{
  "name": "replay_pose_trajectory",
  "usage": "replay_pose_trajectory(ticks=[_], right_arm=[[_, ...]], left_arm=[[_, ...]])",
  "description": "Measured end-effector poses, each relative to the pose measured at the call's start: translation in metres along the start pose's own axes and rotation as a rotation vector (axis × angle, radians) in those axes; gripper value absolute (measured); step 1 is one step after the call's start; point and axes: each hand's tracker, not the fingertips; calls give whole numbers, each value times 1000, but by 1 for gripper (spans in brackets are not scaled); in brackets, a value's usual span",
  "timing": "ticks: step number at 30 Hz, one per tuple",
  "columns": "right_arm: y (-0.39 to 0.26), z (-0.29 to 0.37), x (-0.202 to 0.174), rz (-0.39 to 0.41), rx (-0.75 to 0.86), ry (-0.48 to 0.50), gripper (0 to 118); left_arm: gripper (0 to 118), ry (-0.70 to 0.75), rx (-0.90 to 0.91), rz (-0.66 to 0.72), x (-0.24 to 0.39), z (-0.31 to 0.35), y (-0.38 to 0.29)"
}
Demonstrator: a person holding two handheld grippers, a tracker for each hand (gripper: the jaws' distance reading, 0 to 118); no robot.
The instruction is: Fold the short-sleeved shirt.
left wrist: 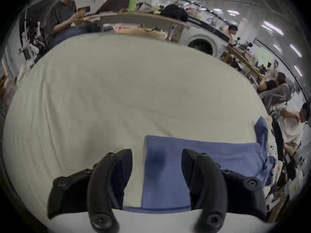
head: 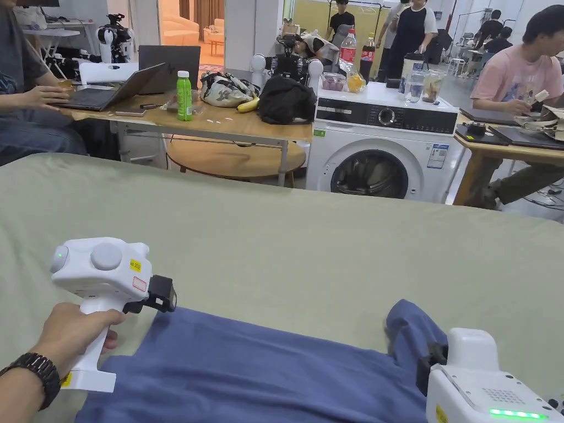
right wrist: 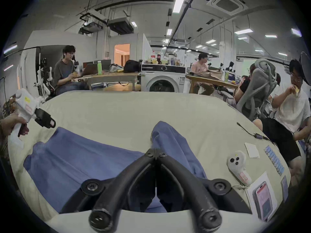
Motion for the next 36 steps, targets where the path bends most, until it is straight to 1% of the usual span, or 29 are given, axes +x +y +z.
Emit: replay_pose_trajectory(ticks=[3, 5, 7, 8, 9, 10, 11, 12, 18, 20, 23, 24, 25, 26, 27, 28, 30, 31, 32, 34, 35, 36], right_arm=[[-3, -6, 5, -4, -25, -8, 0], [-6, -10, 10, -6, -42, -13, 0], [-8, -14, 14, -4, -59, -21, 0], [-9, -15, 16, -5, -64, -24, 0], [-10, -17, 18, -7, -70, -26, 0], [-11, -19, 20, -9, -77, -26, 0], [-11, -21, 21, -10, -87, -26, 0], [-12, -23, 23, -11, -96, -25, 0], [1, -40, 34, -20, -143, -18, 0], [13, -50, 41, -17, -161, -16, 0], [37, -76, 53, 35, -249, -37, 0], [46, -89, 57, 44, -286, -19, 7], [53, -103, 62, 38, -320, -1, 22], [58, -115, 65, 50, -364, 3, 44], [62, -130, 69, 42, -397, 7, 52], [62, -143, 72, 47, -418, -5, 52], [62, -167, 76, 54, -446, 1, 53], [60, -179, 77, 74, -482, -9, 53], [56, -188, 79, 77, -506, -4, 53], [47, -206, 82, 63, -546, 20, 53], [43, -212, 83, 44, -573, 33, 44], [38, -216, 84, 25, -597, 41, 27]], left_arm=[[60, 90, -106, -22, 2, -26, -3], [60, 90, -148, -54, 6, -40, -9], [58, 134, -76, -88, 18, -35, -16], [53, 143, -64, -96, 22, -35, -17], [47, 156, -66, -119, 18, -42, -17], [35, 170, -68, -147, 19, -45, -18], [6, 167, -66, -164, 21, -45, -17], [0, 162, -60, -176, 24, -44, -16], [0, 106, 14, -156, 24, -21, -20], [0, 60, 49, -101, 18, -11, -23], [0, -10, 97, -52, 12, 7, -26], [0, -3, 107, -57, 13, 12, -28], [0, -1, 119, -67, 14, 16, -28], [0, -2, 129, -70, 15, 19, -30], [0, -9, 136, -66, 15, 22, -31], [0, -10, 141, -64, 16, 25, -33], [0, -18, 159, -58, 16, 28, -35], [0, -21, 163, -57, 17, 29, -37], [0, -20, 163, -58, 18, 29, -38], [0, -17, 165, -68, 17, 30, -40], [0, -15, 165, -71, 17, 30, -41], [0, -12, 164, -70, 16, 31, -41]])
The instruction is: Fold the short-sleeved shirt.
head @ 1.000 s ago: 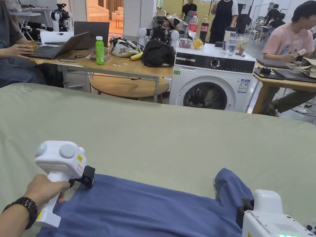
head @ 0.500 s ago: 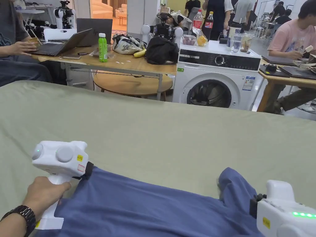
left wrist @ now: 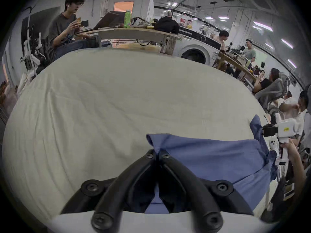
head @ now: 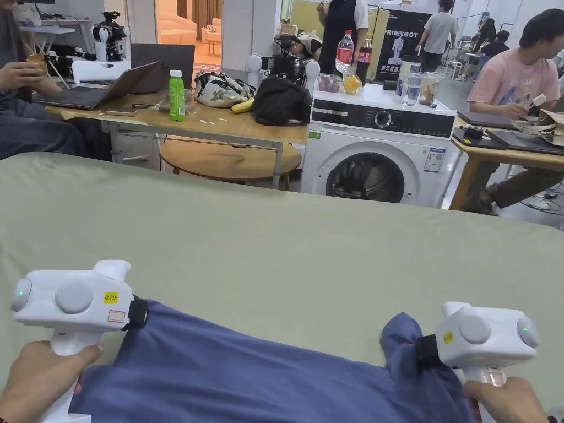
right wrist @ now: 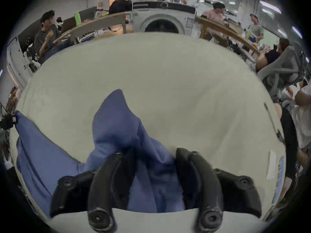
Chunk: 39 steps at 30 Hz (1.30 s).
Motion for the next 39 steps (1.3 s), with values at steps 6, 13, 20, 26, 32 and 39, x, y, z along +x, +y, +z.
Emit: replay_pose_trajectory(ticks=[6, 13, 20, 26, 32, 39], right_arm=[[-14, 8, 3, -59, 64, 72, 0], [-40, 80, -1, -46, 243, 100, 0], [-84, 156, 4, -24, 333, 56, 0], [-132, 210, 16, -30, 366, 61, 0], [-182, 214, 12, 5, 253, 62, 0], [-230, 184, 13, 48, 73, 45, 0]], left_arm=[[0, -20, 23, 25, -5, 11, -2], [0, -42, 67, 23, -9, 37, -11], [0, -74, 136, 40, -15, 87, -40], [0, -105, 180, 39, -20, 134, -73], [0, -101, 103, 14, -24, 136, -116], [0, -107, -10, 0, -29, 134, -163]])
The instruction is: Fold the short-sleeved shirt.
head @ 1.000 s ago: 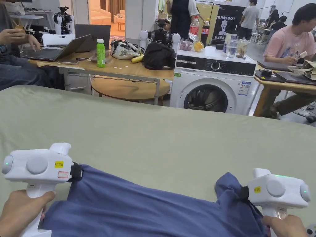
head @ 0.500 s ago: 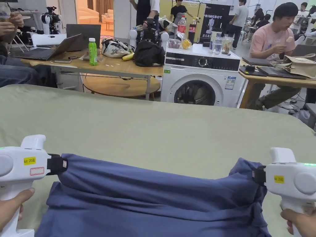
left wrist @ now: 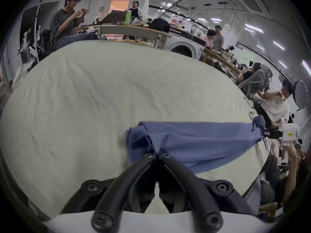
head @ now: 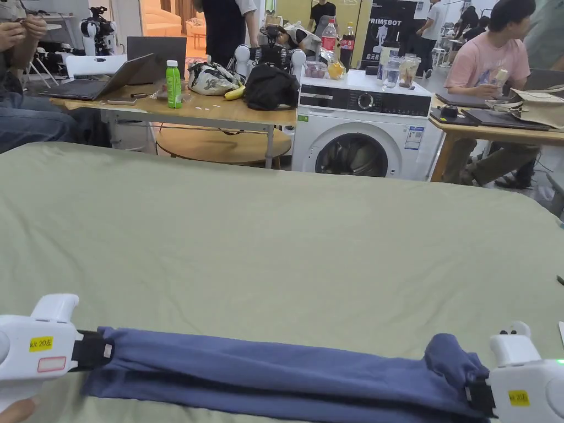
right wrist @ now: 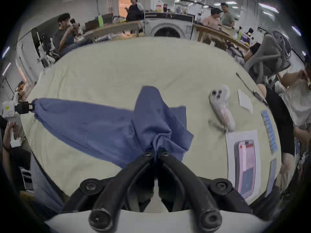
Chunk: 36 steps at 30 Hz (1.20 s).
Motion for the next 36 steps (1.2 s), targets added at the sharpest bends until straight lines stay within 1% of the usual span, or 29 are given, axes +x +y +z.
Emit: replay_pose_trajectory(ticks=[4, 8, 11, 12, 13, 14, 15, 16, 17, 19, 25, 26, 28, 29, 30, 31, 32, 33, 34, 35, 36], right_arm=[[-9, -15, 3, -12, -36, -23, 0], [-10, -31, -4, -5, -35, -37, 0], [-11, -41, -9, -10, -25, -42, 1], [-11, -43, -10, -13, -24, -46, 5], [-10, -42, -10, -16, -23, -52, 11], [-9, -39, -11, -18, -21, -59, 23], [-7, -35, -12, -19, -17, -63, 36], [-5, -30, -14, -22, -7, -76, 49], [-3, -21, -16, -24, 32, -105, 55], [4, -6, -22, -13, 111, -145, 55], [26, 29, -45, -33, 374, -196, 55], [28, 31, -50, -37, 434, -190, 55], [32, 32, -60, -77, 513, -168, 55], [34, 31, -64, -103, 560, -139, 54], [35, 29, -69, -129, 610, -126, 52], [36, 27, -75, -142, 632, -128, 41], [38, 25, -82, -152, 666, -130, 18], [38, 23, -90, -151, 704, -144, 10], [37, 22, -97, -153, 738, -160, 10], [37, 22, -105, -154, 759, -173, 5], [36, 21, -112, -150, 793, -180, 2]], left_arm=[[0, 15, -38, -43, 1, -4, -10], [0, 90, -85, -131, 8, -23, -13], [1, 110, -117, -116, 12, -43, -18], [6, 117, -110, -106, 12, -43, -20], [20, 116, -79, -83, 13, -40, -19], [40, 104, -61, -43, 14, -35, -18], [52, 64, -61, -4, 14, -30, -15], [55, 21, -61, 30, 15, -27, -12], [55, 42, -50, 19, 19, -23, -9], [55, 63, 10, -22, 25, -14, -4], [55, 49, 241, -90, 51, 11, 16], [55, 57, 282, -101, 55, 12, 17], [55, 86, 343, -113, 63, 14, 21], [55, 101, 376, -120, 68, 14, 22], [55, 117, 408, -124, 73, 14, 22], [54, 134, 434, -125, 78, 13, 22], [44, 154, 476, -132, 83, 13, 21], [29, 167, 515, -138, 87, 13, 19], [13, 174, 542, -142, 84, 7, 19], [1, 179, 548, -144, 86, 5, 19], [0, 186, 557, -145, 90, 4, 18]])
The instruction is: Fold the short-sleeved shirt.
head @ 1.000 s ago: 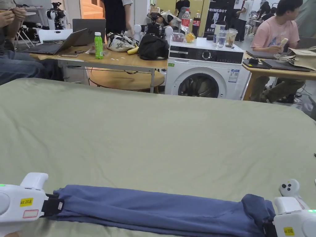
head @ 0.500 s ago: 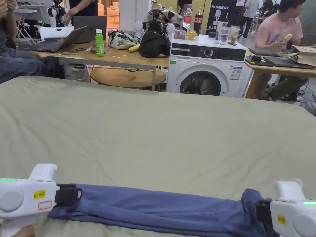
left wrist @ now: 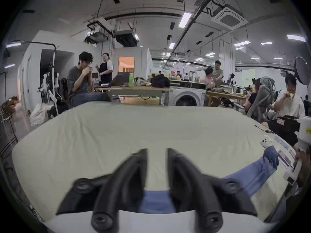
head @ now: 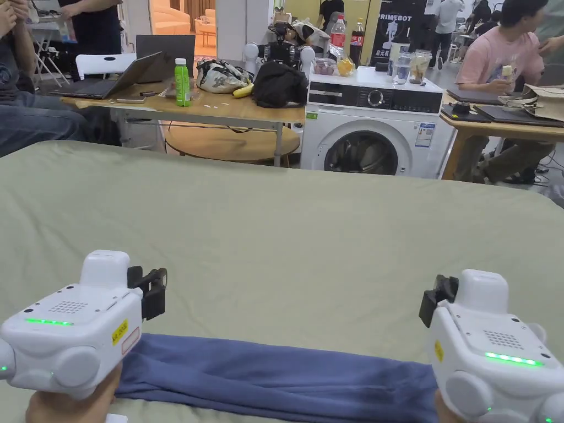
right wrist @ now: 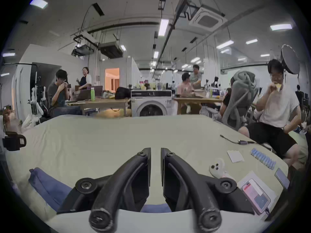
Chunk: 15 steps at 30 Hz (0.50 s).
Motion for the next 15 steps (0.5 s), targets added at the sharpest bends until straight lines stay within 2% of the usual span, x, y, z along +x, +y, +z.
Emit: replay_pose_trajectory(ticks=[3, 5, 9, 15], right_arm=[[-3, 0, -16, 26, 23, 34, 0], [-5, 1, -25, 51, 42, 36, 0], [-2, 3, -30, 38, 57, 43, 0], [-1, 1, -35, 66, 65, 49, 0]], left_arm=[[0, 58, 25, -28, 11, 0, -2], [0, 46, 26, -28, 10, 0, -1], [0, 62, -19, -29, -3, 0, 6], [0, -20, -310, 93, -51, -14, 15]])
